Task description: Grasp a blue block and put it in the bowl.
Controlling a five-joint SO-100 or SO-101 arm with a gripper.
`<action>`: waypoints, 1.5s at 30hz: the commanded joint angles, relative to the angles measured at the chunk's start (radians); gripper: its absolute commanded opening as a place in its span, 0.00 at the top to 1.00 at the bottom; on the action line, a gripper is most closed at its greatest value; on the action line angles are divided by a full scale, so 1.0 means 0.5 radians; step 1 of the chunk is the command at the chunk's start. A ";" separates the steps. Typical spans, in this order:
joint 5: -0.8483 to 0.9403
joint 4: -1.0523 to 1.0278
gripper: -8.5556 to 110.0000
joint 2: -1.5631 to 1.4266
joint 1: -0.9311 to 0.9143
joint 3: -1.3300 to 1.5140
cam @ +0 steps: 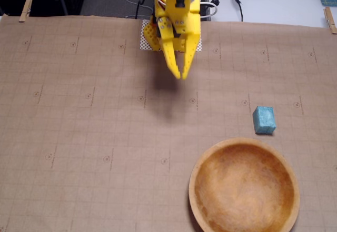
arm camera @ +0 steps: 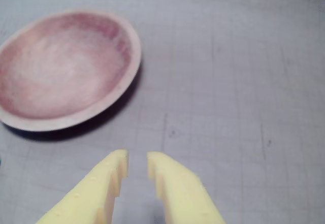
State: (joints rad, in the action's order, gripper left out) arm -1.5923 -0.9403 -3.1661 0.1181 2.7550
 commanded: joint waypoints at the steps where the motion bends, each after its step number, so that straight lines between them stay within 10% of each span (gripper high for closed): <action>1: -0.055 0.025 0.83 0.040 0.120 -0.181; 19: -0.086 0.025 0.62 0.052 0.874 -0.160; 45: -0.758 0.025 0.58 0.055 1.328 -0.028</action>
State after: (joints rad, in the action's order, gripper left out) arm -1.9466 -0.9403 -3.1370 0.7823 2.7596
